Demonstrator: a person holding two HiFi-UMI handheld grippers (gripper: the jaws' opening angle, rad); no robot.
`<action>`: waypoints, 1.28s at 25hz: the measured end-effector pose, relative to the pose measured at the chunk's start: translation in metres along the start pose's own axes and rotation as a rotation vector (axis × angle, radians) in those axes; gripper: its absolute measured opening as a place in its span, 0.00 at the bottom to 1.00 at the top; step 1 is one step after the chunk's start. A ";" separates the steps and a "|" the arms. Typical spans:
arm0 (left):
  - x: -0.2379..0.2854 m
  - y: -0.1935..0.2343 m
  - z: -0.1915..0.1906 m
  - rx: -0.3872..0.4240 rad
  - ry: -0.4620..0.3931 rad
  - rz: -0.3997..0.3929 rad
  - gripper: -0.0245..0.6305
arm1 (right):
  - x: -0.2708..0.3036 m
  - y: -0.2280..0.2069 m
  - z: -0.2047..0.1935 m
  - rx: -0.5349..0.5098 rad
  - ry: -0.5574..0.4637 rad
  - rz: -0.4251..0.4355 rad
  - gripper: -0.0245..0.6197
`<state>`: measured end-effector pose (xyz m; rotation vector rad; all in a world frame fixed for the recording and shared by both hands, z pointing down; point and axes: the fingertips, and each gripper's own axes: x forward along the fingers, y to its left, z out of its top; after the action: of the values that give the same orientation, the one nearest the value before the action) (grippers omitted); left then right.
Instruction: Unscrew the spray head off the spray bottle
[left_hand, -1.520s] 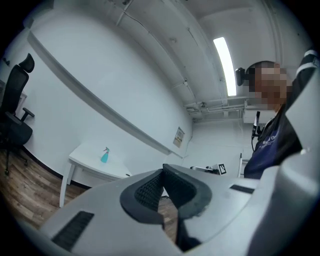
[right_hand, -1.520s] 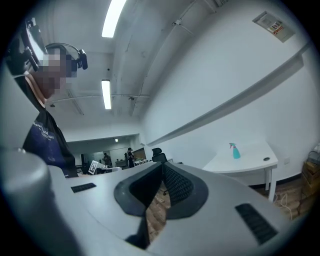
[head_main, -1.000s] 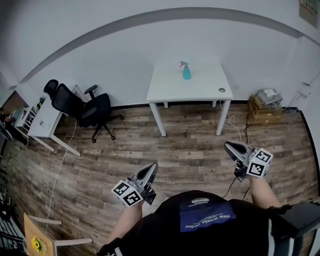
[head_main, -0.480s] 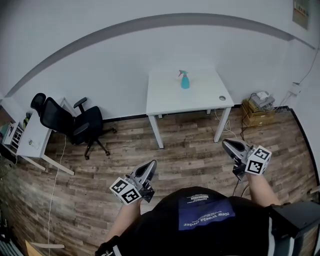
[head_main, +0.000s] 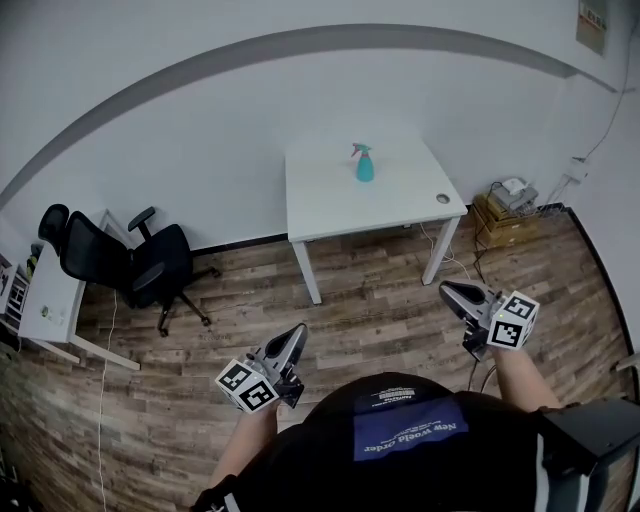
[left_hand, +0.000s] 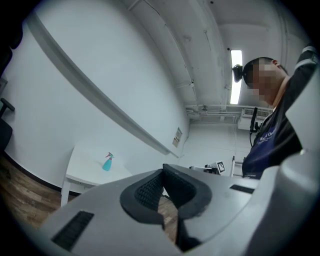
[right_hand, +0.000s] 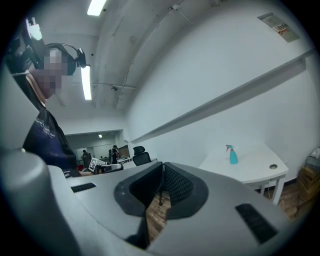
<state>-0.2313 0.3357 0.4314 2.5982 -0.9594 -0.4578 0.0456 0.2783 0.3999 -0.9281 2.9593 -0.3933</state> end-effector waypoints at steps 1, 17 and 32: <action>0.006 0.005 -0.001 -0.003 0.001 -0.001 0.03 | 0.003 -0.008 0.001 0.006 0.000 -0.005 0.04; 0.198 0.051 -0.003 0.032 -0.015 0.082 0.03 | 0.026 -0.217 0.054 0.044 -0.022 0.107 0.04; 0.343 0.082 -0.010 0.045 0.039 0.103 0.03 | 0.023 -0.359 0.071 0.069 -0.023 0.131 0.04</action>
<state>-0.0262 0.0496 0.4117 2.5719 -1.0965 -0.3622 0.2343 -0.0356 0.4201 -0.7221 2.9440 -0.4732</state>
